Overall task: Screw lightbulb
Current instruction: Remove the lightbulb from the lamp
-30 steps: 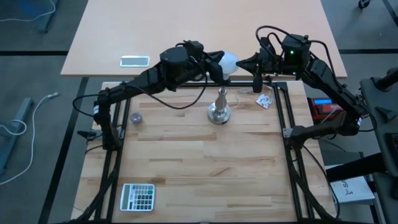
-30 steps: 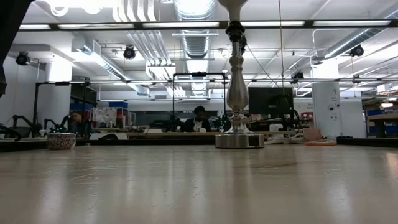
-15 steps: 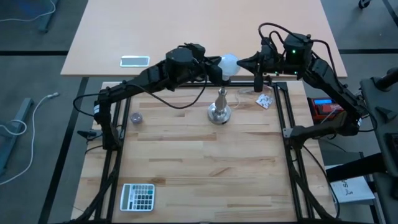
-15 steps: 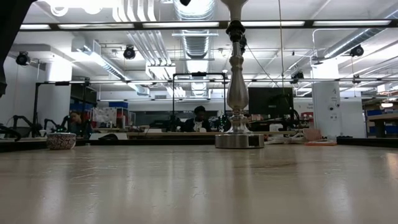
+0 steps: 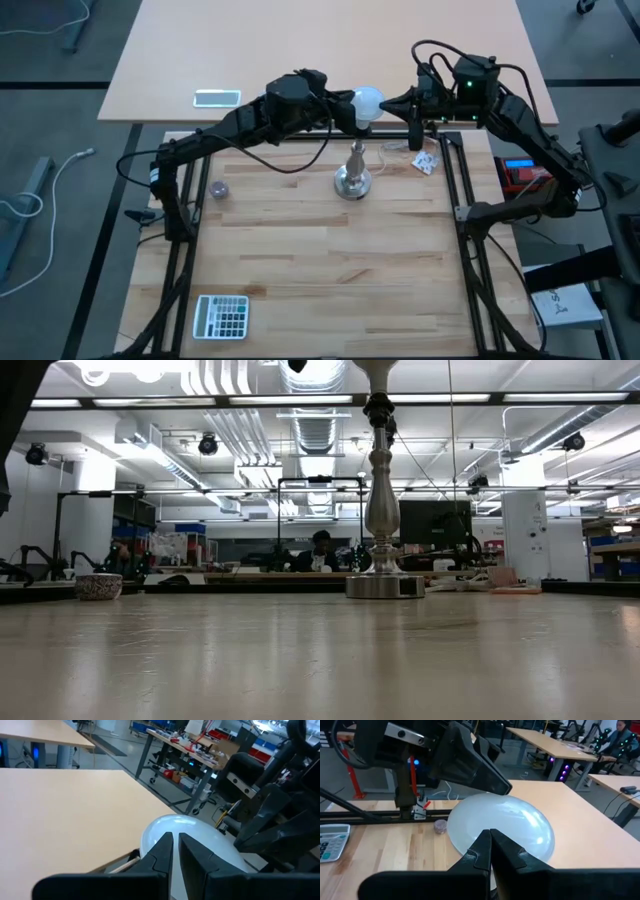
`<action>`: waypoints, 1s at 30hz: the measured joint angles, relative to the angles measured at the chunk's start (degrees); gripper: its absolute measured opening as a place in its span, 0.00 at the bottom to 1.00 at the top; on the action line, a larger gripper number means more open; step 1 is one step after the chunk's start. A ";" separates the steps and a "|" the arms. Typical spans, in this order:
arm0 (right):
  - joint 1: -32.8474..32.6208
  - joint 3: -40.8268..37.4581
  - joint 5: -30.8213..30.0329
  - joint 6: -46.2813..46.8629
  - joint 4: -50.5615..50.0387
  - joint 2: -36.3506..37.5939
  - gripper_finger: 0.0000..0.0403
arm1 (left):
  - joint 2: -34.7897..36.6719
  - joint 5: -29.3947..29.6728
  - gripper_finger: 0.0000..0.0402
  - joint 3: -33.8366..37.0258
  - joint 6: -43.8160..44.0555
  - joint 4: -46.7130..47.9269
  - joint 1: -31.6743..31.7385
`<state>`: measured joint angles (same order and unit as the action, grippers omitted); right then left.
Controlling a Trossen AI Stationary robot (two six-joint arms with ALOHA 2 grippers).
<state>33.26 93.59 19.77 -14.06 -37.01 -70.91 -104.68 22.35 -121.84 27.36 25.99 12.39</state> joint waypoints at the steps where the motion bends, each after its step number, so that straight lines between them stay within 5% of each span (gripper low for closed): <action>1: 0.00 -0.01 0.00 -0.08 -0.08 -0.12 0.00 | 0.00 -0.25 0.05 0.00 0.32 -0.01 -0.11; 13: 0.11 -0.10 -5.53 -2.56 0.33 -0.35 0.00 | 0.04 -4.09 0.05 0.08 2.33 -0.71 -2.24; 30: -0.01 1.73 -5.62 -2.07 0.34 0.41 0.00 | 0.53 -5.11 0.05 -1.35 -2.47 -6.37 -1.68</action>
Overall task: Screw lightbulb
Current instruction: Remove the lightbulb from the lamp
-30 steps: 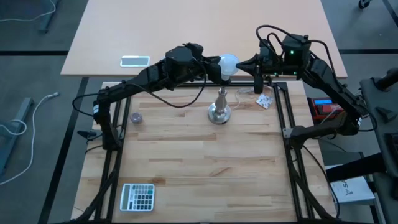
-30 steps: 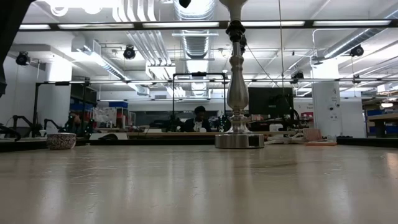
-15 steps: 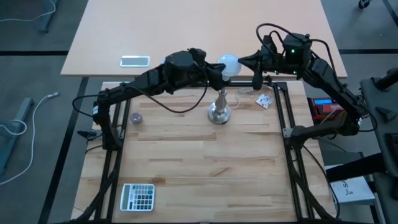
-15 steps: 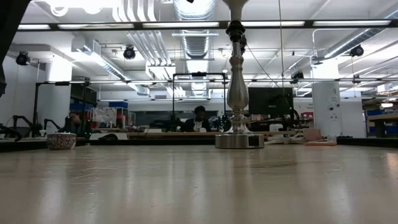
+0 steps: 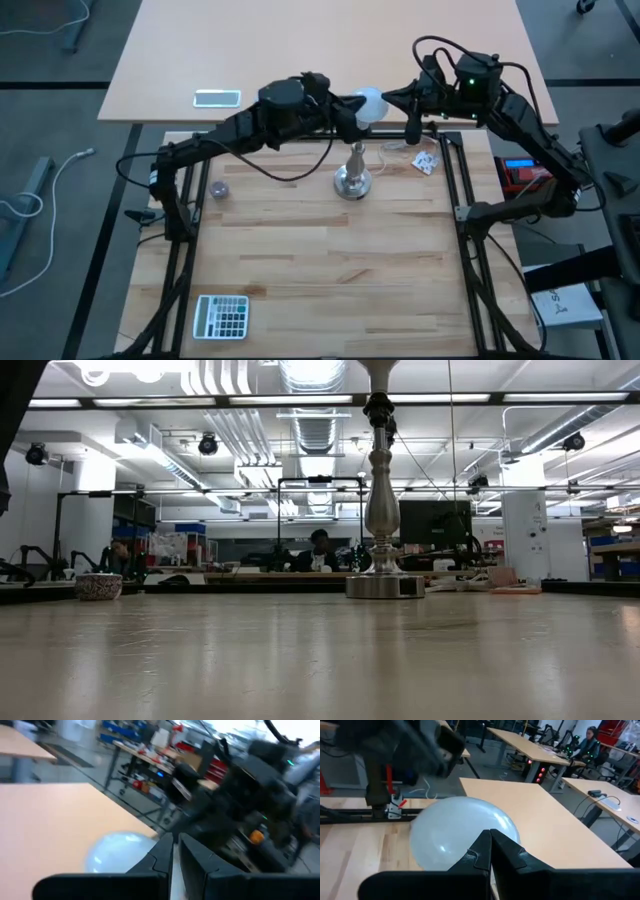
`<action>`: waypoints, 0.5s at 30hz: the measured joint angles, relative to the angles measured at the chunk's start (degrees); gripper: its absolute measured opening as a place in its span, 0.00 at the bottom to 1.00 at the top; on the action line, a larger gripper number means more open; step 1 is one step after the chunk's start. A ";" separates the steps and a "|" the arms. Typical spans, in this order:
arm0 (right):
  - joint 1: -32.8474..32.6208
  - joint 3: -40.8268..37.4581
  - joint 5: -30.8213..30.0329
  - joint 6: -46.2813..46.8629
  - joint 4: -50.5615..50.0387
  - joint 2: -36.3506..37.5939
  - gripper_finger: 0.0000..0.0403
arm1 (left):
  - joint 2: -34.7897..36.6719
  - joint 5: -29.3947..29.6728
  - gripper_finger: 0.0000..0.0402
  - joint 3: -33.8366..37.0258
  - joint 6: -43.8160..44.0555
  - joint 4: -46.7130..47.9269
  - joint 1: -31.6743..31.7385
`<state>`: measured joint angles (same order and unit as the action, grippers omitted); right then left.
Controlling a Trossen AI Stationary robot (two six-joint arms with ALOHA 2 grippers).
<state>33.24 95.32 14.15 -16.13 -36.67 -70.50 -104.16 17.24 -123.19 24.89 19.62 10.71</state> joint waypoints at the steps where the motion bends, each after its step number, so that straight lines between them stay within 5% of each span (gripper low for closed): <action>1: 0.01 0.01 0.52 0.18 -0.26 0.06 0.00 | 0.04 0.79 0.05 -0.11 -0.25 -0.07 0.36; 7: -0.02 -0.03 7.20 3.18 -0.81 0.05 0.00 | -0.04 2.57 0.05 0.14 -0.82 2.72 2.59; 15: -0.01 -1.85 7.19 2.60 -0.45 0.04 0.00 | -1.08 1.31 0.05 0.84 1.23 4.00 2.95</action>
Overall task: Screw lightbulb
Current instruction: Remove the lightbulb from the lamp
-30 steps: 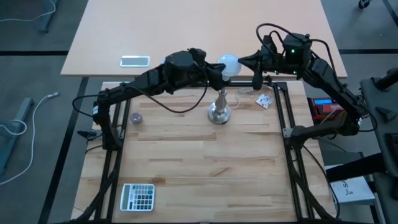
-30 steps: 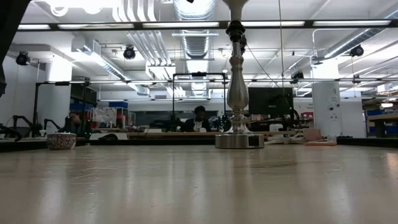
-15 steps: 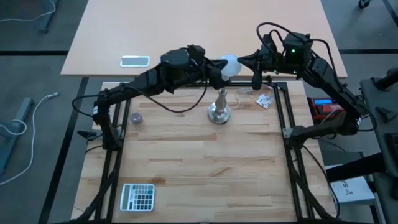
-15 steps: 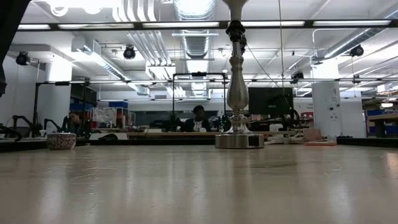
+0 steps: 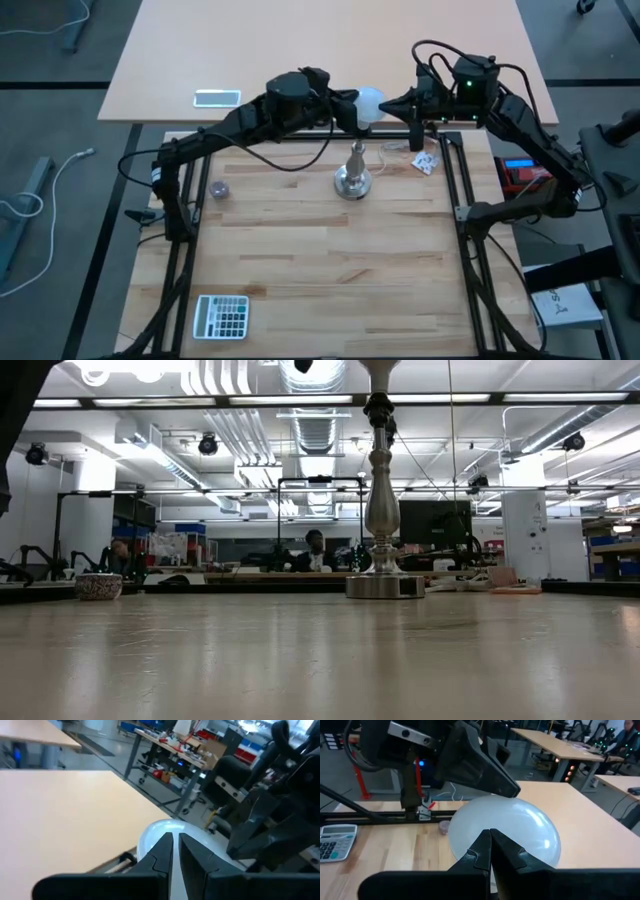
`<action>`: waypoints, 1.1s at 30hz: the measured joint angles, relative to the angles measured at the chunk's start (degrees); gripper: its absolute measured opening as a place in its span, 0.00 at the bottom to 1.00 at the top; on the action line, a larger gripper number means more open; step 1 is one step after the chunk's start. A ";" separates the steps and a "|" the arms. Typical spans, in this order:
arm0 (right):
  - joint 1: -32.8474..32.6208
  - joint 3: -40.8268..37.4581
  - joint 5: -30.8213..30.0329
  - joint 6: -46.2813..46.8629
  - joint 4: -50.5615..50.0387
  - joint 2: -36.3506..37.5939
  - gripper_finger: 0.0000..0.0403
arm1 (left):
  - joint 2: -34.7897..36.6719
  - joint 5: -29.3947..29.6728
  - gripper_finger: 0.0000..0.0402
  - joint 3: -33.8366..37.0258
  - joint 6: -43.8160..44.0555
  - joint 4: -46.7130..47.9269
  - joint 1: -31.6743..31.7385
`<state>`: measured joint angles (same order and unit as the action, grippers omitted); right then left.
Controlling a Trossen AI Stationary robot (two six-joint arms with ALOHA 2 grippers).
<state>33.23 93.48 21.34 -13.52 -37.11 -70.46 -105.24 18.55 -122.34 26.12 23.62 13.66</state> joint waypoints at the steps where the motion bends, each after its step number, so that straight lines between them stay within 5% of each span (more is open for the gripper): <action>1: 0.00 -0.14 0.00 -0.03 -0.15 0.00 0.00 | -0.02 -0.60 0.05 0.00 0.81 -0.05 -0.01; 33: 0.11 -0.30 -5.93 -4.08 3.74 -1.28 0.00 | -0.03 -3.88 0.05 0.24 7.63 -0.72 -3.77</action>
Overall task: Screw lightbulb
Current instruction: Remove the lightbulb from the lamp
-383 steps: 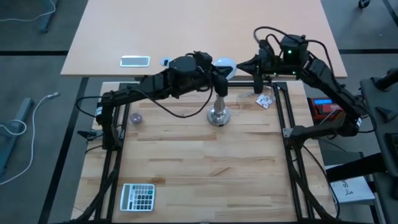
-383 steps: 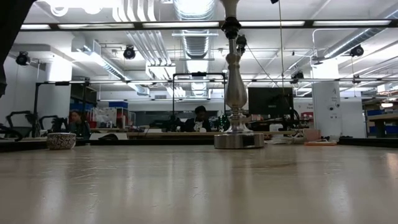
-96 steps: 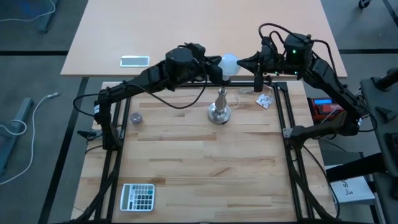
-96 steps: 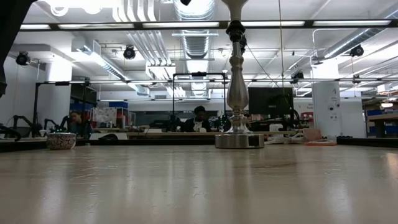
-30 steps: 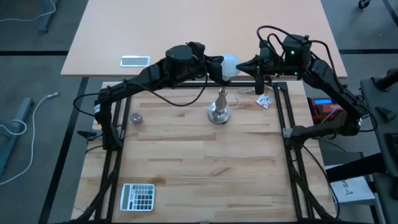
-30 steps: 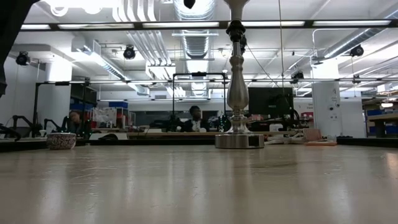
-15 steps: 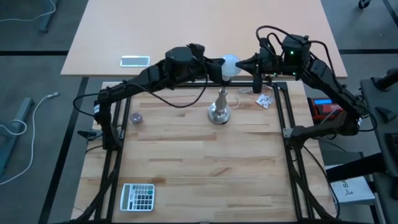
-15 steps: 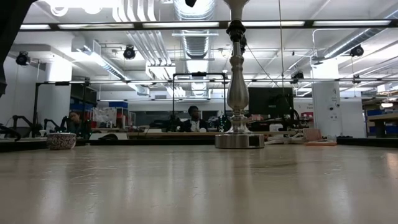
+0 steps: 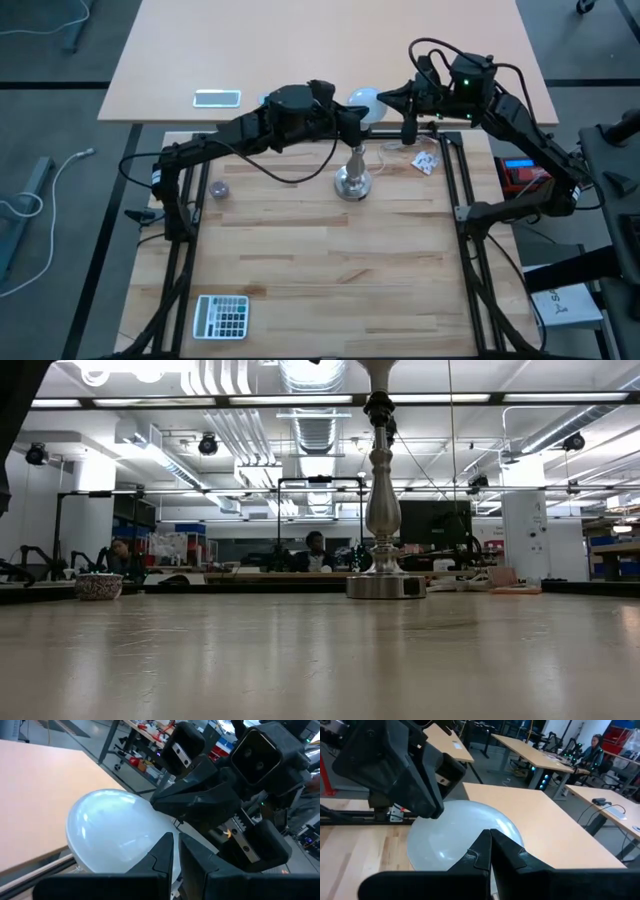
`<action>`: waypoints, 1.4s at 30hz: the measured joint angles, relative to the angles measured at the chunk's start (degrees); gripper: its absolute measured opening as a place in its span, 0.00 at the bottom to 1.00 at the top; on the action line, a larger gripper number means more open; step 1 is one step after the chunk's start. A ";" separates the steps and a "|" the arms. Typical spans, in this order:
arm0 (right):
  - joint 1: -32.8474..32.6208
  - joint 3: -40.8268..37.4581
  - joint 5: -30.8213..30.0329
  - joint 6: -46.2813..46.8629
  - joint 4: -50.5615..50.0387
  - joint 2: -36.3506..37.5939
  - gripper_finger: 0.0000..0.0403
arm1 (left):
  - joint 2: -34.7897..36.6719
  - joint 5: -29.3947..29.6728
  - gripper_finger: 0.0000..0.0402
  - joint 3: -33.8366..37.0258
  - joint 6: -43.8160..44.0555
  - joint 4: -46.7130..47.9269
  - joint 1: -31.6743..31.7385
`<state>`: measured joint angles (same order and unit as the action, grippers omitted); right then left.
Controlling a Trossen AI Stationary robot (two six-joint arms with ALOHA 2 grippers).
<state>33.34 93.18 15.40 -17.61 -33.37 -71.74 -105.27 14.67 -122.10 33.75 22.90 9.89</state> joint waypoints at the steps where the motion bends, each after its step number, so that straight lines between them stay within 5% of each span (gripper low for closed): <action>1: 0.00 0.33 -0.02 -0.01 -0.25 0.11 0.00 | 0.10 0.24 0.05 0.02 -0.10 -0.28 0.00; 11: -0.05 5.30 -0.18 1.53 -4.70 0.76 0.00 | 0.80 1.61 0.05 0.11 -3.13 -4.83 0.67; 19: -0.09 4.00 6.00 3.50 -6.85 0.79 0.00 | 0.63 6.87 0.05 0.09 -6.64 -4.77 3.06; 42: -0.09 1.96 2.38 -1.42 -4.82 0.41 0.00 | -1.08 4.09 0.05 0.35 2.33 -2.87 1.11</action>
<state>33.26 95.13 17.78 -19.03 -38.20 -71.33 -106.34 18.76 -121.75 36.08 20.03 11.00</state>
